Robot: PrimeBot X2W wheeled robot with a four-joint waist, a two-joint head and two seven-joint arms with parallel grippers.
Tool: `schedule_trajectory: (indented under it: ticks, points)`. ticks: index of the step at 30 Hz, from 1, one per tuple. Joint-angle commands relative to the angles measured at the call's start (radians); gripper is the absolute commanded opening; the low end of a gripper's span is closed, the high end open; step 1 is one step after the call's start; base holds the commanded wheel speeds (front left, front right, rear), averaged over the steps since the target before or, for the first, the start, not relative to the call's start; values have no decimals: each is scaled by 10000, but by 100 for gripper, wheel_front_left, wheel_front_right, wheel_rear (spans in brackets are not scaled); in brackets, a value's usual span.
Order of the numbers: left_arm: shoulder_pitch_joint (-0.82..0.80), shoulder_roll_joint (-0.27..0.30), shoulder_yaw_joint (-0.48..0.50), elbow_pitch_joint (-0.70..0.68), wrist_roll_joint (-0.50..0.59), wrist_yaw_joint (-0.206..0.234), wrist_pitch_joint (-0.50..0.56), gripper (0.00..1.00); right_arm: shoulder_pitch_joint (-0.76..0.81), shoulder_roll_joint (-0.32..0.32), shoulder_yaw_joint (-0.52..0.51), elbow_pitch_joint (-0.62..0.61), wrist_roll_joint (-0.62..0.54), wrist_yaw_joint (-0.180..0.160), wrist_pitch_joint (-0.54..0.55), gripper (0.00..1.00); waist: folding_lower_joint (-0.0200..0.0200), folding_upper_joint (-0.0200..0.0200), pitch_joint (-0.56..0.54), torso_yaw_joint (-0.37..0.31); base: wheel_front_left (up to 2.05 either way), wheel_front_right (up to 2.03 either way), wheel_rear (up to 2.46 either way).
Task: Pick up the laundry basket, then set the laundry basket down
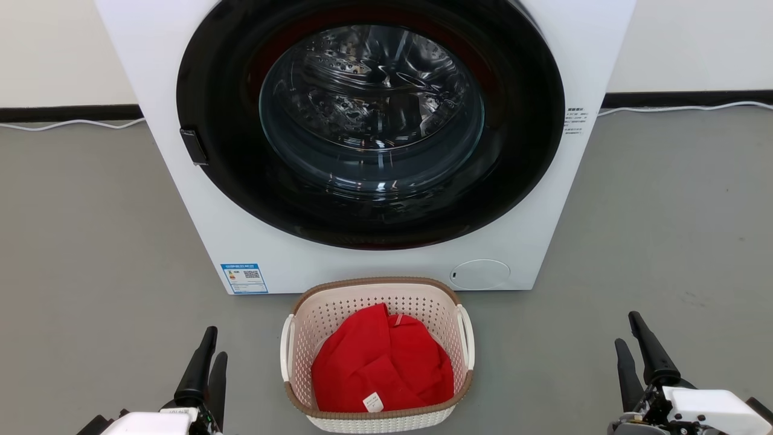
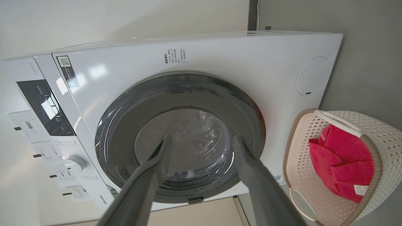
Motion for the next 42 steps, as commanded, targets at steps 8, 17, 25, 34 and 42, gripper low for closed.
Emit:
schedule_trajectory:
  ticks: [8, 17, 25, 34, 42]
  points:
    - [-531, 91, -103, -443, 158, -23, -259, 100, -424, -78, 203, -562, -85, 19, -245, 100, -4, 0, 29, 1, 0, 0, 0]
    - [-637, 92, -202, -598, 630, -28, -517, 100, -518, -232, 522, -834, -386, 25, -547, 100, -4, 0, 42, -4, 0, 0, 0]
    - [-711, 94, -278, -725, 1373, -33, -745, 100, -622, -469, 922, -1066, -830, 30, -905, 100, -4, 0, 48, -14, 0, 0, 0]
    - [-805, 96, -373, -821, 2472, -39, -1003, 100, -751, -719, 1265, -1231, -1716, 36, -1179, 100, -4, 0, 71, -15, 0, 0, 0]
    - [-896, 98, -345, -893, 3953, -41, -1232, 100, -851, -949, 1561, -1279, -2790, 41, -1412, 100, -4, 0, 89, -10, 0, 0, 0]
